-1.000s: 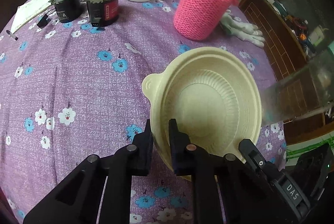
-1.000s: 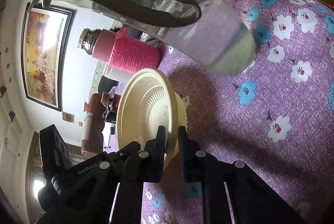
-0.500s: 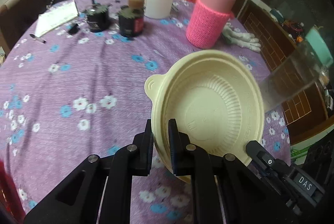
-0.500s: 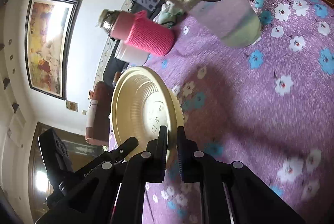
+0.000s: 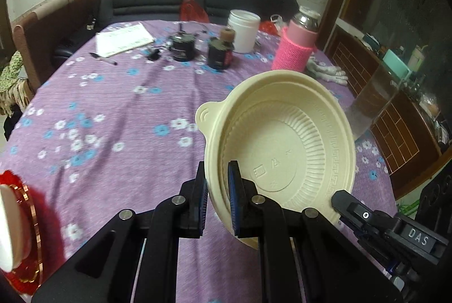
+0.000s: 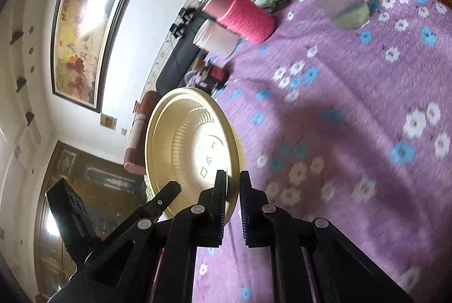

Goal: Organize plates and bowls
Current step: 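Lift the beige bowl and carry it toward the red plate stack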

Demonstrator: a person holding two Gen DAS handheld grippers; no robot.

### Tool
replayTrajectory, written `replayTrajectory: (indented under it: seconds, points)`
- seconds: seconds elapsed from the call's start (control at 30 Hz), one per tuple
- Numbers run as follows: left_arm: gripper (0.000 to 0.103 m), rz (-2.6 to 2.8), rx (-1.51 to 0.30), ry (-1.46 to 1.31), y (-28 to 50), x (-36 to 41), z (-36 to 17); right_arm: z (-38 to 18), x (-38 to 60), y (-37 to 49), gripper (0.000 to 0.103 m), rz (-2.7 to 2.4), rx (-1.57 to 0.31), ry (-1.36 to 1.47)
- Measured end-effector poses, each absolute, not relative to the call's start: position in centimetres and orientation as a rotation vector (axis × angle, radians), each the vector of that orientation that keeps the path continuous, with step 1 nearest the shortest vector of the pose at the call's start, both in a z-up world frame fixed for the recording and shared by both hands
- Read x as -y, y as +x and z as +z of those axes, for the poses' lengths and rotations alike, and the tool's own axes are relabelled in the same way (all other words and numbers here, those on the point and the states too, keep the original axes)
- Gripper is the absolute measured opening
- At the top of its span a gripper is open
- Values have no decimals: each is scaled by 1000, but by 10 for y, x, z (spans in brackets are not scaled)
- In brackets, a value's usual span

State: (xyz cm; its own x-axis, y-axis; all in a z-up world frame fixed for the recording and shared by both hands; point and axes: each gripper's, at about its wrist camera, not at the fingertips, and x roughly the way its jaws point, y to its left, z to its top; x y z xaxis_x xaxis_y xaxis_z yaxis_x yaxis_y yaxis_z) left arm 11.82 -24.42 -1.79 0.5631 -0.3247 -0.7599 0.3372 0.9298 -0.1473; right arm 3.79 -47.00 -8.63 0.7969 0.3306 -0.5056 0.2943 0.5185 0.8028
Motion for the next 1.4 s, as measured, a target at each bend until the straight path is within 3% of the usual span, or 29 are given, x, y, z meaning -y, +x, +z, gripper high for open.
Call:
replayTrajectory:
  seconds: [1.4]
  points:
    - [12,-194,-764,-178,70,9,7,-28,233,46,9,252,-767,810]
